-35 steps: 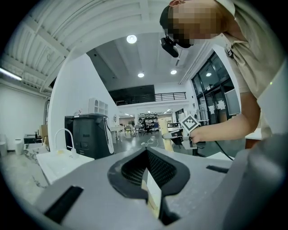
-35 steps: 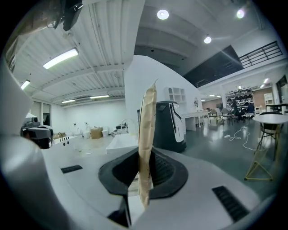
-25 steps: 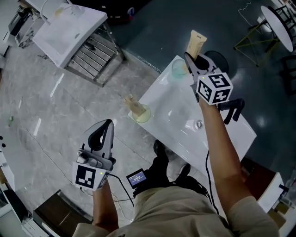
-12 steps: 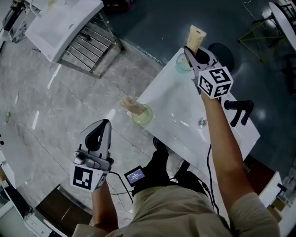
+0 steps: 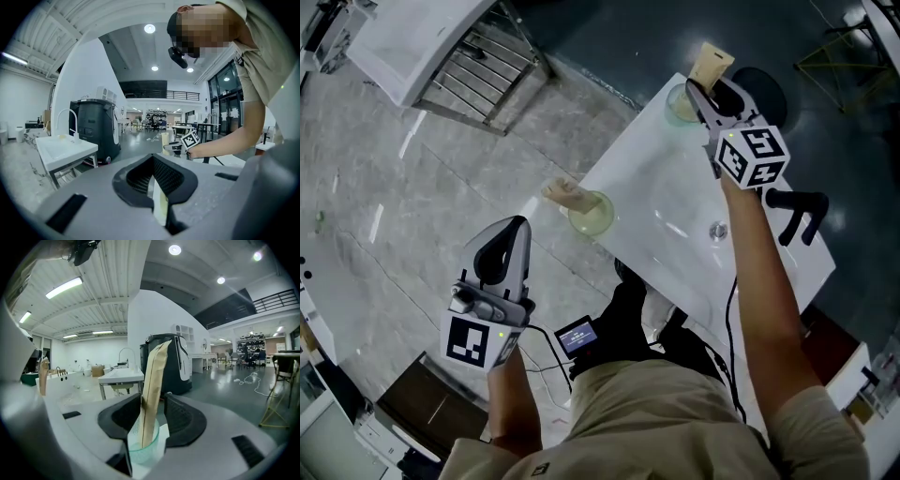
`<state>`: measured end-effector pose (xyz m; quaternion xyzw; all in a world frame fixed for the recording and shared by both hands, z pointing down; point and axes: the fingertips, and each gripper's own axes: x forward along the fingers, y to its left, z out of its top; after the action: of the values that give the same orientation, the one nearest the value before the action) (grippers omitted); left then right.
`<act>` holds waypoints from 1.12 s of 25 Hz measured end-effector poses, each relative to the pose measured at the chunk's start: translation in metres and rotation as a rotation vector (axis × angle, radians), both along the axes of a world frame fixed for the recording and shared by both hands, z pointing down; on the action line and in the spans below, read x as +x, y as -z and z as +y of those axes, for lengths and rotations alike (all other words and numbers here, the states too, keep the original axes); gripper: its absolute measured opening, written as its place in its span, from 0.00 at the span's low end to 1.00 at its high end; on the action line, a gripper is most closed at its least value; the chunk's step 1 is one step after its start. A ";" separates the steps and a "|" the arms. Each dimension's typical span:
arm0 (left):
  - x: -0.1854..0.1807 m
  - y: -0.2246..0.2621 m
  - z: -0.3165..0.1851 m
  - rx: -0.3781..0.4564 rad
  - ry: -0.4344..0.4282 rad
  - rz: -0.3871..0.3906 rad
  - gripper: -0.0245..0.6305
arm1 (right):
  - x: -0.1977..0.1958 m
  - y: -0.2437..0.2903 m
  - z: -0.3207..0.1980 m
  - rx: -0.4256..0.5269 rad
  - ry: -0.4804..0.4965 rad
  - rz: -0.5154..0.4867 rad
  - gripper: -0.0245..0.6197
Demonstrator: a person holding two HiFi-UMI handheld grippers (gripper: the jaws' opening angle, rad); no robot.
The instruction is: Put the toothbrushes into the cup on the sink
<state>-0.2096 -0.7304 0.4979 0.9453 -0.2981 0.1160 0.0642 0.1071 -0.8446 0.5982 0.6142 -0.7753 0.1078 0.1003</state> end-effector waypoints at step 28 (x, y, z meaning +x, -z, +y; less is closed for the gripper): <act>-0.004 0.032 0.030 0.071 0.015 0.039 0.04 | 0.037 0.045 0.028 0.014 -0.188 0.003 0.33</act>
<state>-0.2134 -0.7007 0.4664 0.9468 -0.3077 0.0864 0.0370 0.1438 -0.8162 0.5533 0.6852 -0.7148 0.1101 0.0866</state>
